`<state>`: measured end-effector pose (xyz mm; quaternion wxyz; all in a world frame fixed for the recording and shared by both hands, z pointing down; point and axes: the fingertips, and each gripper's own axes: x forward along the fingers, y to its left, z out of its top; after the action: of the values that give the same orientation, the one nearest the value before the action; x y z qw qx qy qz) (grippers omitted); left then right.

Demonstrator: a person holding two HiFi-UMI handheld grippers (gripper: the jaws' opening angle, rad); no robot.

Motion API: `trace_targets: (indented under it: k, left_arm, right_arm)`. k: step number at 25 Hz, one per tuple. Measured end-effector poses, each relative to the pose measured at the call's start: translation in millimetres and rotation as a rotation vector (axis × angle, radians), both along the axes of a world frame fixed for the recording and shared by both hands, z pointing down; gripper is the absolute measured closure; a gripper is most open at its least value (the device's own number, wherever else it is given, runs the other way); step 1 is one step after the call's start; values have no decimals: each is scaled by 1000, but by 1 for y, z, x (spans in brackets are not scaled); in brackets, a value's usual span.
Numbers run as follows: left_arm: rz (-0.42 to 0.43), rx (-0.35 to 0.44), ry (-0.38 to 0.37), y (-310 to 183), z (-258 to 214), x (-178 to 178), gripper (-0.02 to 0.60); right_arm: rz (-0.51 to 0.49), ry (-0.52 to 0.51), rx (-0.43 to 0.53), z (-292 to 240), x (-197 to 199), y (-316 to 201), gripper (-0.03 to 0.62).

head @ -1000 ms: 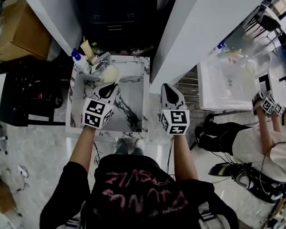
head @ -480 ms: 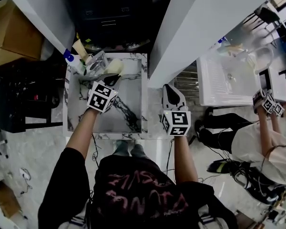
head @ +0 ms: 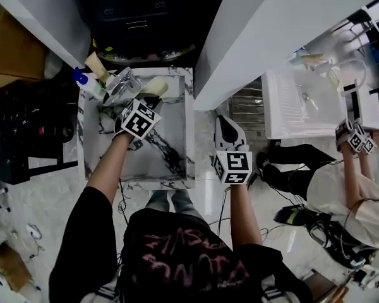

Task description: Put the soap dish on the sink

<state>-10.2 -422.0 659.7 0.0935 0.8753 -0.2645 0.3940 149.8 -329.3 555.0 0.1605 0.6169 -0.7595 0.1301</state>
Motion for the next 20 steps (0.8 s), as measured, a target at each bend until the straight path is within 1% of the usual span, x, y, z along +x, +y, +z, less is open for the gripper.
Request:
trace_targets:
  k: [2, 7, 11, 17, 19, 20]
  left_arm:
    - [31, 3, -24, -3, 8, 4, 556]
    - [44, -21, -54, -13, 26, 11, 555]
    - [81, -27, -84, -16, 39, 12, 554]
    - [89, -23, -73, -18, 43, 15, 554]
    - [92, -18, -69, -20, 41, 15, 543]
    - [92, -16, -68, -21, 41, 15, 514]
  right_arm:
    - [8, 1, -11, 5, 3, -1, 585]
    - [11, 14, -36, 16, 1, -4, 585]
    - [24, 2, -48, 19, 2, -8, 585]
    - [31, 8, -62, 28, 7, -10, 585]
    - [34, 4, -62, 26, 7, -10, 585]
    - [35, 3, -61, 26, 7, -10, 585]
